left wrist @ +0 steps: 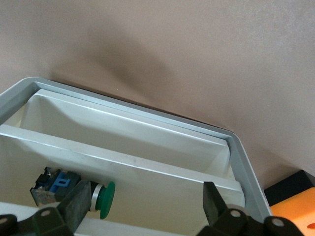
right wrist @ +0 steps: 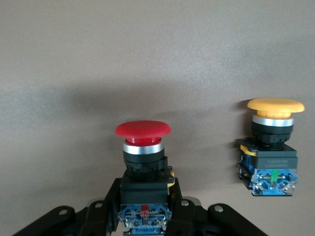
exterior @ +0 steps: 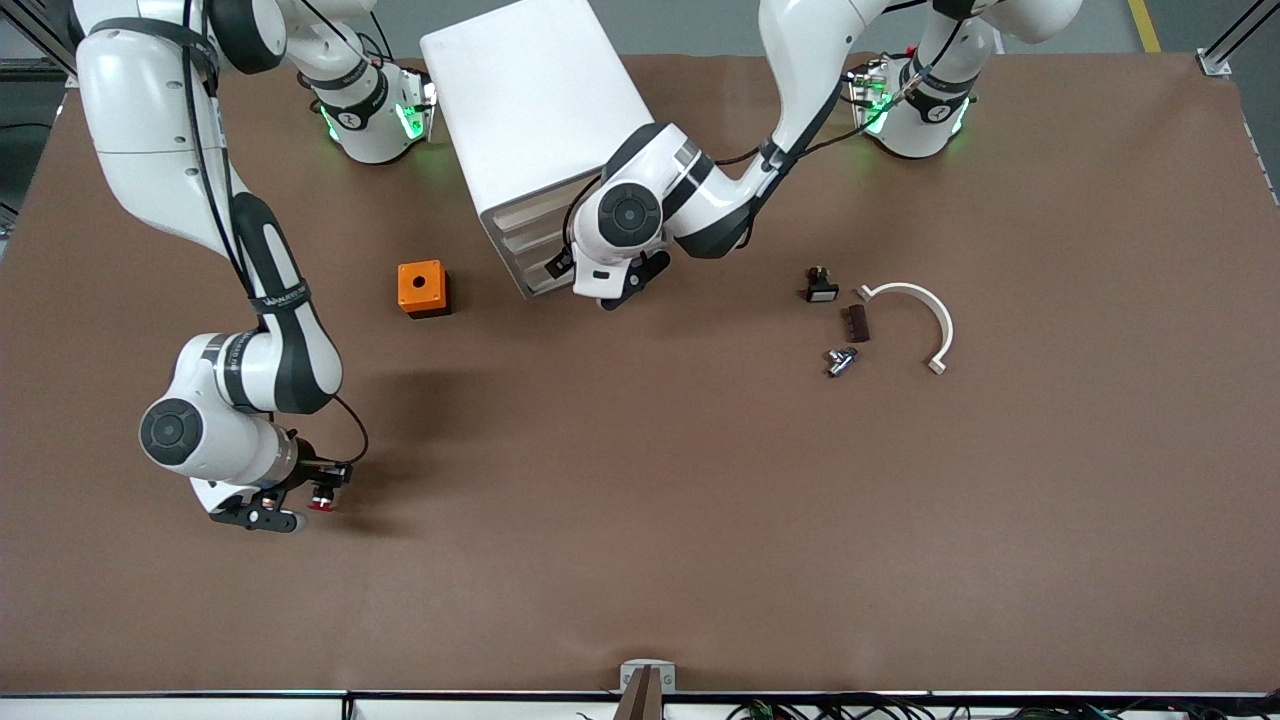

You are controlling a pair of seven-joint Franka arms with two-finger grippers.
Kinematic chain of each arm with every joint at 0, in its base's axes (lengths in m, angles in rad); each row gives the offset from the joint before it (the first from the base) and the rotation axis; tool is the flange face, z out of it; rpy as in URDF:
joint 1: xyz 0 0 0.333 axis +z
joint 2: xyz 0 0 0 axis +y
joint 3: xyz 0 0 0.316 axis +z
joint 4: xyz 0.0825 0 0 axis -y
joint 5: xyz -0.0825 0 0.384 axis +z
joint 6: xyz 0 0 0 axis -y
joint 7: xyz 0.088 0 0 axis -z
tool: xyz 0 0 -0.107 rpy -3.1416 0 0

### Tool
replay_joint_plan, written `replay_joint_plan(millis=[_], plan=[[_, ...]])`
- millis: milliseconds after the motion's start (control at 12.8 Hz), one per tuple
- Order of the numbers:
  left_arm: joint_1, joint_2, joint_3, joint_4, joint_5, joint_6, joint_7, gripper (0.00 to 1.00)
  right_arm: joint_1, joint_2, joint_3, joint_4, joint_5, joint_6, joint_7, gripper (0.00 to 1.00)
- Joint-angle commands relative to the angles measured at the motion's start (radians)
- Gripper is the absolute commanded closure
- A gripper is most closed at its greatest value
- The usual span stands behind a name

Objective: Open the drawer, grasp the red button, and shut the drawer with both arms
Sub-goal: 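Carry the red button out while the left gripper pushes the drawer shut, then set the red button beside the yellow button while the left gripper withdraws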

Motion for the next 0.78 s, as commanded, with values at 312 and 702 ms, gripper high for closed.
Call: replay_joint_plan(millis=[312, 702], plan=[[0.086, -0.097, 0.013, -0.014, 0.215, -0.005, 0.000, 0.01, -0.025, 0.010, 0.023, -0.008, 0.010, 0.013, -0.021, 0.99], [0.331, -0.267, 0.011, 0.039, 0.268, -0.207, 0.190, 0.01, -0.030, 0.022, 0.023, -0.013, 0.010, 0.050, -0.058, 0.37]])
